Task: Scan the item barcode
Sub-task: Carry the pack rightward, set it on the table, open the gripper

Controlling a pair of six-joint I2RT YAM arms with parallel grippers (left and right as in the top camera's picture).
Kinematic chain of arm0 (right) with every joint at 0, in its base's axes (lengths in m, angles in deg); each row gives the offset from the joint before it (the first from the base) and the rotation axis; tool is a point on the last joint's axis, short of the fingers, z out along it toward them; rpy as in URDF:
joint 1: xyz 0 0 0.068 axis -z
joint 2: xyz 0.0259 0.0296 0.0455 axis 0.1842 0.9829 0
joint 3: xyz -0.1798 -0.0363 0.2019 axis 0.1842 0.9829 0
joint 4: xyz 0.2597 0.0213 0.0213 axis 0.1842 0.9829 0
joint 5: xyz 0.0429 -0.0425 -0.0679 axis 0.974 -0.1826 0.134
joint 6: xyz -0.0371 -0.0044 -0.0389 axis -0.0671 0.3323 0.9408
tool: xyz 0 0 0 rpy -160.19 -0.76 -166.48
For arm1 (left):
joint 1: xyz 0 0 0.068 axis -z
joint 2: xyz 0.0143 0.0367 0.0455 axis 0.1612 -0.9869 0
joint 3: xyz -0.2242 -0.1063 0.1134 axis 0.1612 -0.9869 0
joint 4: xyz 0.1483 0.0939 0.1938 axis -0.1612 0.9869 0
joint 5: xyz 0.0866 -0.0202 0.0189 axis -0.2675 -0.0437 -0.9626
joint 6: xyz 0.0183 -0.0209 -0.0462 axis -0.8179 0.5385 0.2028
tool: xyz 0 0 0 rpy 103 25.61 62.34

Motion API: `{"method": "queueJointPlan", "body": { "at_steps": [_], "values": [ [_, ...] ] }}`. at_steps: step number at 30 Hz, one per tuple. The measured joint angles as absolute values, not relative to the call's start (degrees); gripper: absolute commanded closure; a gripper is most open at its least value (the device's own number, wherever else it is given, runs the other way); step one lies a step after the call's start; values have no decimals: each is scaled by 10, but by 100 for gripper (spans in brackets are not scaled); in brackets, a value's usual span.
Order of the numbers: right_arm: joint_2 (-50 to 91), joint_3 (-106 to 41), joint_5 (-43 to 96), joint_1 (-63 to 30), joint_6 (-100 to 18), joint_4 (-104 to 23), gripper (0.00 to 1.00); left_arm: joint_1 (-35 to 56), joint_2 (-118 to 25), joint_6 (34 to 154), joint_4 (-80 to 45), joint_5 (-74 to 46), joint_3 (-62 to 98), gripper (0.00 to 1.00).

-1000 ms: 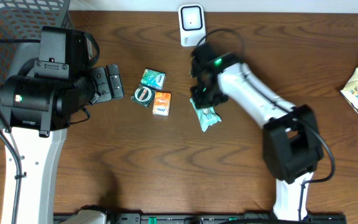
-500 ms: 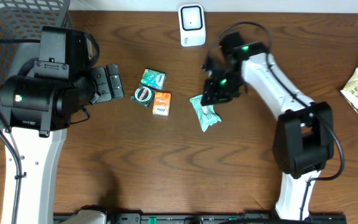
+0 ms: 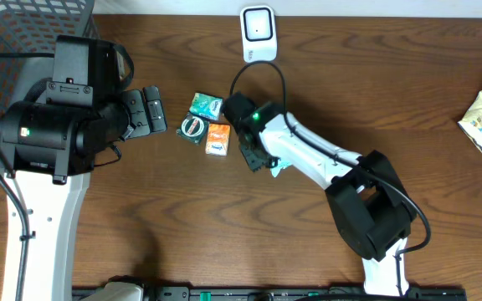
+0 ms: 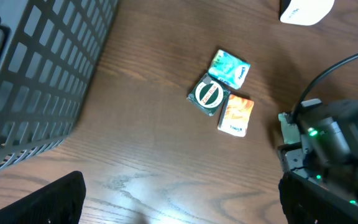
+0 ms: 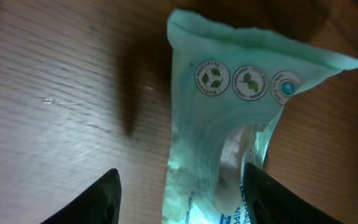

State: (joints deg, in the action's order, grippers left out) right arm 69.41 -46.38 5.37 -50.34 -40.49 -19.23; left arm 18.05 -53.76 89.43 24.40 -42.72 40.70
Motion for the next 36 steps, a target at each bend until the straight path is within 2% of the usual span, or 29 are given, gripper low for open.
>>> {"method": "queueJointPlan", "body": {
  "at_steps": [4, 6, 8, 9, 14, 19, 26, 31, 36],
  "values": [
    [694, -421, 24, -507, -413, -235, 43, 180, -538, 894, 244, -427, 407, 2],
    [692, -407, 16, -507, -415, -251, 59, 180, -538, 894, 244, -427, 407, 2],
    [689, -399, 6, -506, -414, -257, 91, 180, -538, 894, 244, -427, 407, 2],
    [688, -398, 0, -506, -417, -257, 99, 180, -538, 894, 244, -427, 407, 2],
    [682, -407, 29, -490, -420, -239, 99, 180, -538, 894, 244, -427, 407, 2],
    [690, -469, 136, -447, -410, -159, 99, 180, -538, 894, 244, -427, 407, 2],
    [691, -565, 426, -327, -312, -130, 99, 180, -538, 894, 244, -427, 407, 2],
    [691, -527, 591, -259, -266, -153, 99, 180, -538, 894, 244, -427, 407, 2],
    [691, -402, 771, -240, -231, -229, 99, 180, -538, 894, 244, -427, 407, 2]
  ]
}}
